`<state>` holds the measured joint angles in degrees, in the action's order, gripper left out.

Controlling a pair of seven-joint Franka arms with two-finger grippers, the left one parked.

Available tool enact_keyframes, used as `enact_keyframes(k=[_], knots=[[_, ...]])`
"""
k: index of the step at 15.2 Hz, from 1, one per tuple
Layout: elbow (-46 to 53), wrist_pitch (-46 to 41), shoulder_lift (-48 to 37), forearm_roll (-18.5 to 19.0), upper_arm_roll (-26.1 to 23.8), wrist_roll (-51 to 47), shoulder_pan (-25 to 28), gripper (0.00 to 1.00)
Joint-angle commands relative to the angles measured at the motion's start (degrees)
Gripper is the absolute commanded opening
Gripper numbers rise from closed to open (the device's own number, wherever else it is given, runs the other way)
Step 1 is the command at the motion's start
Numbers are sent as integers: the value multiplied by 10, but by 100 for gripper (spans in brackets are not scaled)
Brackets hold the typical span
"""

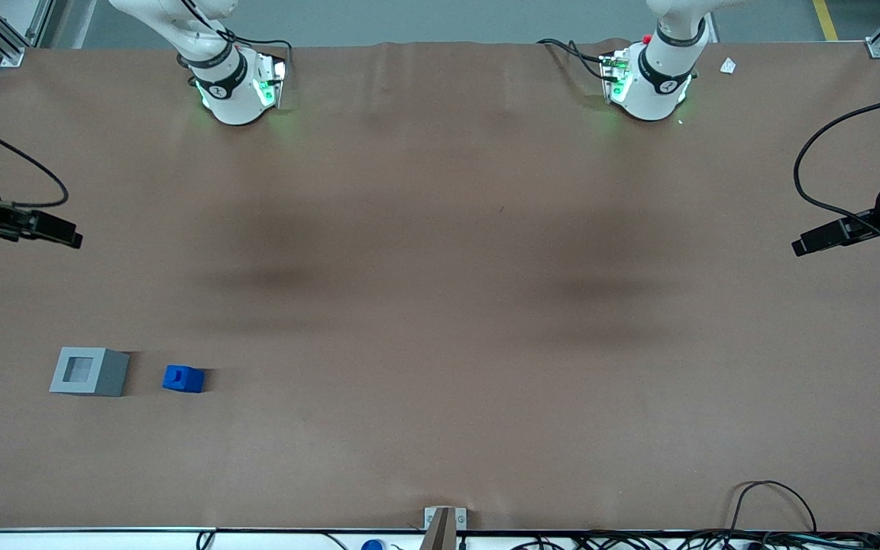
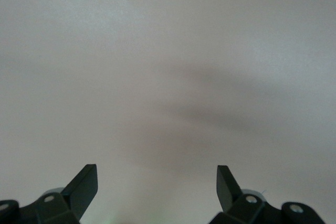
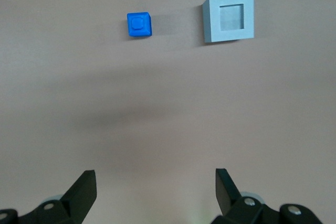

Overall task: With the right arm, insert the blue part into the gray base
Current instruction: 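Move the open right gripper toward the blue block beside the gray base, then lower the right gripper around the blue block and close it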

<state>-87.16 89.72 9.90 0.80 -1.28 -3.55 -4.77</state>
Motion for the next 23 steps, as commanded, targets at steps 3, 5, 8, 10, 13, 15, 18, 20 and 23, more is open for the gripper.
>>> enact_keyframes(k=[3, 5, 8, 10, 13, 15, 18, 20, 23], knots=[[-1, 59, 58, -5, -3, -1, 22, 100], [-1, 86, 85, -6, -4, -1, 23, 100], [-2, 135, 123, -7, -5, -2, 28, 100], [-2, 176, 154, -7, -5, -2, 24, 100], [-2, 233, 193, -7, -5, -2, 24, 100], [0, 253, 212, -9, -5, -2, 22, 100], [0, 298, 244, -19, -5, 4, 17, 100], [1, 328, 265, -19, -5, 5, 21, 100], [2, 400, 295, -19, -4, 7, 20, 100]])
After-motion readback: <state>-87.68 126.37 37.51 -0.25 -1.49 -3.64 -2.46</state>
